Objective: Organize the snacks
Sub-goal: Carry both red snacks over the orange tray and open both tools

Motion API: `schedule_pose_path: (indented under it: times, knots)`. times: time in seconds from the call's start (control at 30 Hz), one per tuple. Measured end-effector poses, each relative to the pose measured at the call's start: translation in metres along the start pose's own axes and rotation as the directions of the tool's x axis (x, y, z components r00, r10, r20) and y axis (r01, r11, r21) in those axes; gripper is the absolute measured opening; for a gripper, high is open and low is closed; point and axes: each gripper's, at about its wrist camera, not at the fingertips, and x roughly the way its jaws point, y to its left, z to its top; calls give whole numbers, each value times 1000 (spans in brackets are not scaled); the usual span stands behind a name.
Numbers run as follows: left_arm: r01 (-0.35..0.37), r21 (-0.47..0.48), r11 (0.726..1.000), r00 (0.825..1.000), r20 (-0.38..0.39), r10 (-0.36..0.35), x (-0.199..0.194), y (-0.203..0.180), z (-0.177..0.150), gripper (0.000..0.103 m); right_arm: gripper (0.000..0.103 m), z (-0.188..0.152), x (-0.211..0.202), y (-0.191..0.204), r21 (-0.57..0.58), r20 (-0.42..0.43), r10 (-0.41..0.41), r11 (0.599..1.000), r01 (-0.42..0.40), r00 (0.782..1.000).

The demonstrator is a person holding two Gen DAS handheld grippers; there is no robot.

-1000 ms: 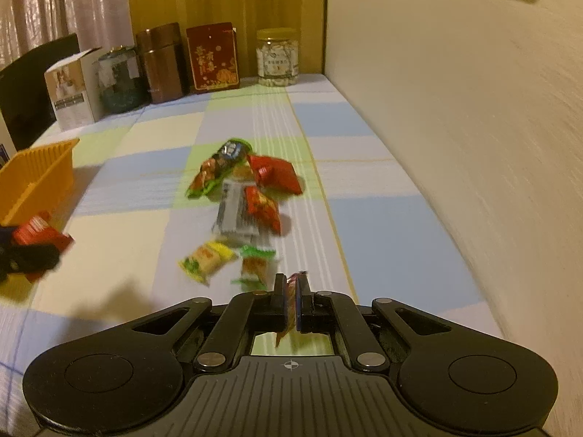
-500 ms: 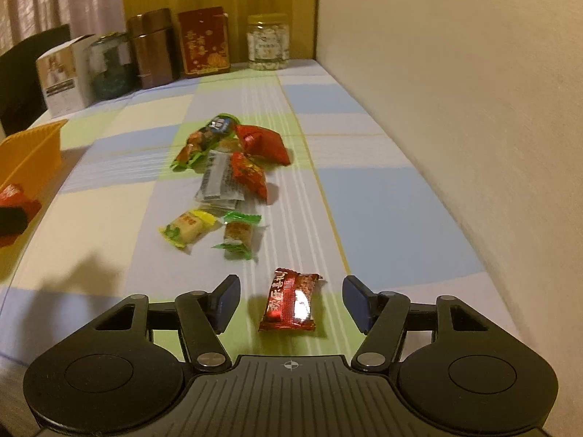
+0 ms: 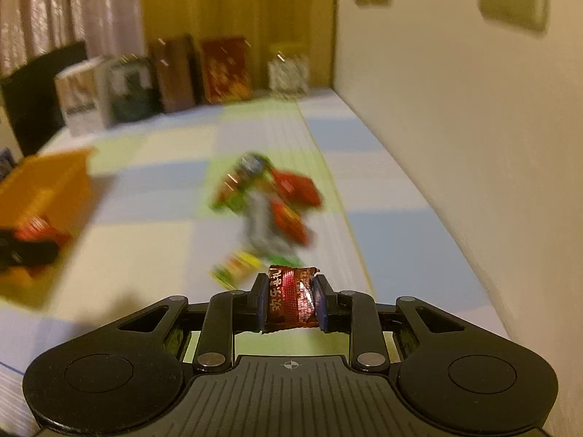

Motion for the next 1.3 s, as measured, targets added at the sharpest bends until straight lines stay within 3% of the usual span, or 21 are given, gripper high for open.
schedule_pose_path:
  times: [0.23,0.57,0.9,0.93,0.97,1.03,1.3]
  knots:
    - [-85,-42,995,996,31,87,-44,42,9,37,26,44,-22,77,-37,60,179,983,-177,982]
    - [-214,-81,973,976,29,217,-82,126,10,38,26,57,1,200,-115,-3,376,920,-374,927]
    - [-232,-115,966,972,2,233,-70,178,-3,40,26,53,34,245,-108,-68,407,905,-412,911]
    - [-228,-117,967,973,4,230,-68,181,-3,45,26,52,36,246,-104,-72,406,905,-412,911]
    - [-224,-113,968,974,6,226,-66,183,-4,58,26,52,39,248,-104,-76,405,906,-411,911]
    - [-237,-108,965,971,11,240,-66,186,-6,67,26,52,43,250,-103,-82,405,906,-411,911]
    - [-270,-160,949,961,22,277,-87,200,-15,67,27,50,47,256,-97,-89,416,901,-423,905]
